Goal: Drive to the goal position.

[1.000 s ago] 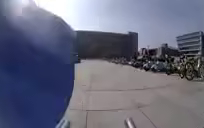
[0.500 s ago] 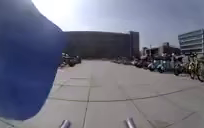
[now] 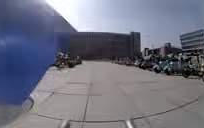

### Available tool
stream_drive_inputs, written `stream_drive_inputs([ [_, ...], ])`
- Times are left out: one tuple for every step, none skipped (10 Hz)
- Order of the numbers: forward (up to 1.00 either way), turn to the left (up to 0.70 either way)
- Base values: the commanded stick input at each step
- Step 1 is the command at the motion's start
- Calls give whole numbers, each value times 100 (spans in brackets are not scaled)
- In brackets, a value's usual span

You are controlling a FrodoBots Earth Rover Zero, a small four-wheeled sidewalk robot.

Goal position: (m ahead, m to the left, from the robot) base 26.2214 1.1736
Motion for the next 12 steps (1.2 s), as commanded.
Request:
stream_drive_inputs([
  [100, 0],
  [100, 0],
  [100, 0],
  [100, 0],
  [100, 0],
  [100, 0],
  [100, 0],
  [100, 0],
  [100, 0],
  [100, 0],
  [100, 0],
  [100, 0],
])
